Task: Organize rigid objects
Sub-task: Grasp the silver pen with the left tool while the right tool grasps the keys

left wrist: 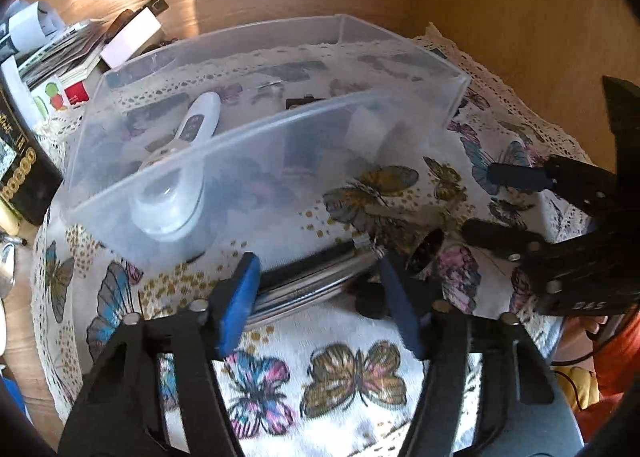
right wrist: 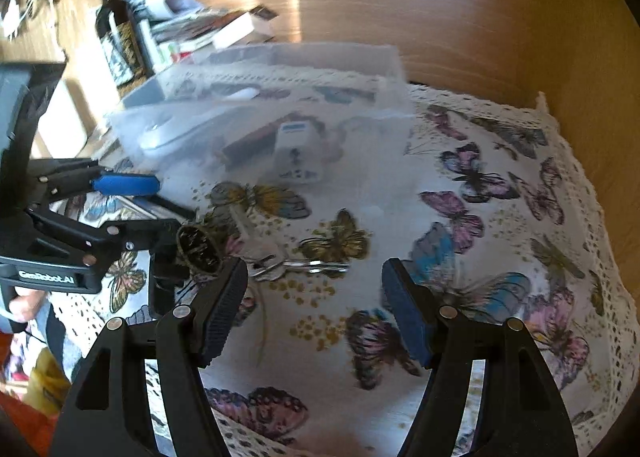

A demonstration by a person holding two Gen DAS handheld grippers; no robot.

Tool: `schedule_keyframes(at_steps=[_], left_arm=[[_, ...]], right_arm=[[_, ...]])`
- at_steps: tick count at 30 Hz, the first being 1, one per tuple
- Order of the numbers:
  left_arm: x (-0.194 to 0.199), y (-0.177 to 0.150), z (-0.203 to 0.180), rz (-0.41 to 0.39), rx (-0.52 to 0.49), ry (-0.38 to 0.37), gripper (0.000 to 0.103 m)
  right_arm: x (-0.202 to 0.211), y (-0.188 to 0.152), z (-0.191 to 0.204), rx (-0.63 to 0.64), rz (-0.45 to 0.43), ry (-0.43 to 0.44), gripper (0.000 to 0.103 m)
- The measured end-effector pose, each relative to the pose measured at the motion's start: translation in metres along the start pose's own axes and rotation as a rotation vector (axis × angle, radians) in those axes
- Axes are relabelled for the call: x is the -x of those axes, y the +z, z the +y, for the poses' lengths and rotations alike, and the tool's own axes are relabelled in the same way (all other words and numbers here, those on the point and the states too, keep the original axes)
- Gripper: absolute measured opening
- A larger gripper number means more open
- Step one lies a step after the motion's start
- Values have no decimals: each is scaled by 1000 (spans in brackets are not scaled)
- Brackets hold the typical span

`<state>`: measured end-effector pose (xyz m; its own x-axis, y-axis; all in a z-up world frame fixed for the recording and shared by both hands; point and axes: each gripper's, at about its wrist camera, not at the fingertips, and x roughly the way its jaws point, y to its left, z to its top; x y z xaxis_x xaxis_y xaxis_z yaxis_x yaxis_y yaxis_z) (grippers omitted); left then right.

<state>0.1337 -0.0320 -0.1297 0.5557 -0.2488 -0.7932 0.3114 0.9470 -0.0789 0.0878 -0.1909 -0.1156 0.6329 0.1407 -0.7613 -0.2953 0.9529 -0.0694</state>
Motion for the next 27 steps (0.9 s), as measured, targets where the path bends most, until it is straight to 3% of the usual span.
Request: schedule_keyframes(at_steps=[8, 16, 20, 27], left_arm=[[15, -14, 6, -5, 38, -36, 48], [24, -26, 8, 6, 28, -35, 48], [20, -19, 5, 16, 24, -36, 48], [0, 3, -9, 50, -68, -8, 48]], right_arm=[[-16, 2, 13, 52, 48, -17, 70], [-25, 10, 13, 38, 63, -16, 70], [-25, 12, 15, 42, 53, -18, 60], [-22, 9, 17, 54, 32, -46, 59]])
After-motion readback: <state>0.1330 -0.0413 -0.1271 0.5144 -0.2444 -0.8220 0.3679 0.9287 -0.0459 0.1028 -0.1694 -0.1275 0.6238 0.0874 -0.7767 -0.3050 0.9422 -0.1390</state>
